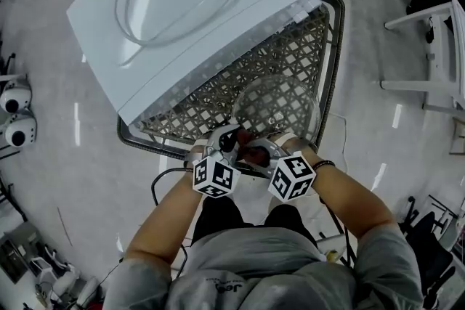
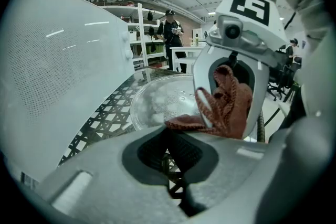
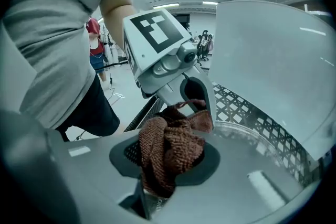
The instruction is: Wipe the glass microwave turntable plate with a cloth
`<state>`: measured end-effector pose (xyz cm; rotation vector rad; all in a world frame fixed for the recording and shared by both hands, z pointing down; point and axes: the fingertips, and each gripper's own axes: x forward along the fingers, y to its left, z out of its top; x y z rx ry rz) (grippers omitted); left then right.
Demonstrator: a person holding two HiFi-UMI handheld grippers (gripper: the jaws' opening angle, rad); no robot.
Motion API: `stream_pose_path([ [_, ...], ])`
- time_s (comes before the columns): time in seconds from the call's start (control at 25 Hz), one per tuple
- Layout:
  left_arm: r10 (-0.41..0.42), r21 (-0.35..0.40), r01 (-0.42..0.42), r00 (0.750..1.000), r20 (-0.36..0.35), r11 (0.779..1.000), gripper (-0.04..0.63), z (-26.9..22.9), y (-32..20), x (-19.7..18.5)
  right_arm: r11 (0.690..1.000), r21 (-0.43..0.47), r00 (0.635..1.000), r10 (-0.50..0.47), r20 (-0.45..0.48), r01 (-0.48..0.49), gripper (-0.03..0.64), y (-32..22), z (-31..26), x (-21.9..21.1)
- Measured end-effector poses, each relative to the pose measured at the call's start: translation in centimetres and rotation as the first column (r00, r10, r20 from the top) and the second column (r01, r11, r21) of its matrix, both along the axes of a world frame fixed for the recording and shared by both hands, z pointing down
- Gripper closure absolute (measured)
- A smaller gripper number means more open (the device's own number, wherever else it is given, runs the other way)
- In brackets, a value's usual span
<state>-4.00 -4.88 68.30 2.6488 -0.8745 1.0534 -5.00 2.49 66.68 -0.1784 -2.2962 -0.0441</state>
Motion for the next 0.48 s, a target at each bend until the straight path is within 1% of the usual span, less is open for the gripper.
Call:
stream_pose_path([
  [0.24, -0.003, 0.0, 0.003, 1.0, -0.003, 1.0, 0.598, 0.1, 0.0, 0.0, 0.997, -0.04, 0.997, 0.058, -0.059, -0.06, 0.509, 0.0, 0.2, 4.3],
  [0.36, -0.003, 0.003, 0.003, 1.0, -0.003, 1.0, 0.598, 0.0, 0.0, -0.1, 0.992, -0.059, 0.99, 0.104, -0.091, -0.11, 0.509, -0.2, 0.1, 7.4],
  [0.48, -0.006, 0.003, 0.006, 1.0, -0.002, 1.0, 0.598, 0.0, 0.0, -0.1, 0.988, -0.064, 0.983, 0.129, -0.131, -0.138, 0.509, -0.2, -0.1, 11.0],
])
